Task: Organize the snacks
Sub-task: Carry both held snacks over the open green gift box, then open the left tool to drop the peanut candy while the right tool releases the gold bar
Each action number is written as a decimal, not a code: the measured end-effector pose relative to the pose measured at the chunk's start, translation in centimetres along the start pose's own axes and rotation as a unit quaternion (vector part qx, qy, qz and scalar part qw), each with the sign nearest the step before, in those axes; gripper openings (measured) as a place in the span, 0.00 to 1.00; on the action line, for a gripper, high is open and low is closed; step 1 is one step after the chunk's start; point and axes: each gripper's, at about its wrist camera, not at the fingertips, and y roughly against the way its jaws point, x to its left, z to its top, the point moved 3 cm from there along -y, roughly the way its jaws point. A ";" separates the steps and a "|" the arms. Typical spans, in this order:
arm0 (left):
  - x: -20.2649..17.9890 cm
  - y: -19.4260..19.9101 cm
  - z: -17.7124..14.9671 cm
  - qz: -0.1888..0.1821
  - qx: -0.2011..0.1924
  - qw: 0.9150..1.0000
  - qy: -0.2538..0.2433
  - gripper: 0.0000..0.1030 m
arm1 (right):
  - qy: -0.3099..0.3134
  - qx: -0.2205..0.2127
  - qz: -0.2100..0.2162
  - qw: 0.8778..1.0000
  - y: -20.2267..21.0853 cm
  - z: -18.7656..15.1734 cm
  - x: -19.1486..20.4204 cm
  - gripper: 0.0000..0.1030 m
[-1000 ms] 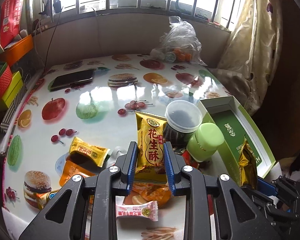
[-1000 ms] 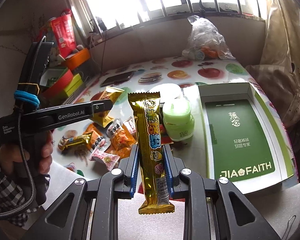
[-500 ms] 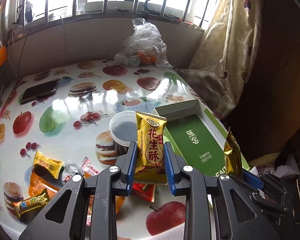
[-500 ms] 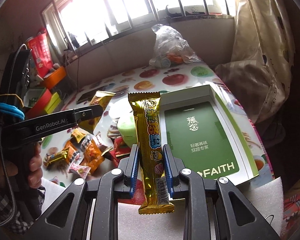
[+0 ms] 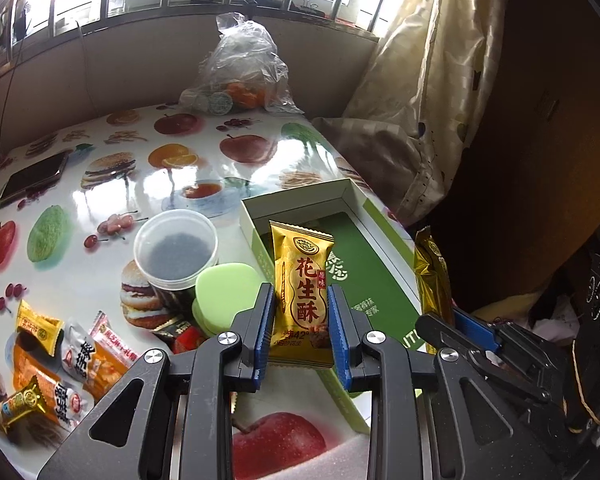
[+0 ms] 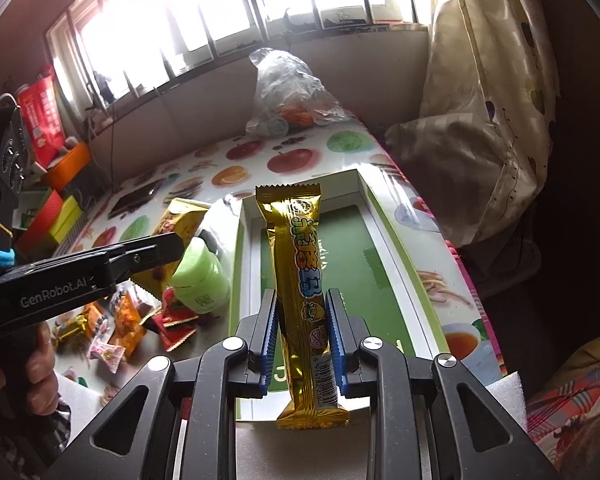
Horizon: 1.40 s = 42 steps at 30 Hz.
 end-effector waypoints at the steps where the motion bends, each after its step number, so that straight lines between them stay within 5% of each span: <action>1: -0.2 -0.2 0.0 -0.003 0.002 1.000 0.002 0.27 | -0.002 0.002 -0.003 1.000 -0.2 0.0 -0.3 0.22; 19: -3.4 -6.5 -1.0 -0.055 0.075 0.995 0.035 0.27 | 0.005 0.047 -0.036 0.998 -5.1 -0.3 -3.1 0.21; 32: -3.1 -8.2 -1.9 -0.038 0.096 0.994 0.036 0.27 | 0.016 0.050 -0.050 0.997 -6.0 -0.7 -3.3 0.21; 42: -3.3 -8.1 -2.2 -0.046 0.103 0.993 0.026 0.31 | 0.017 0.051 -0.065 0.996 -5.8 -0.9 -3.2 0.33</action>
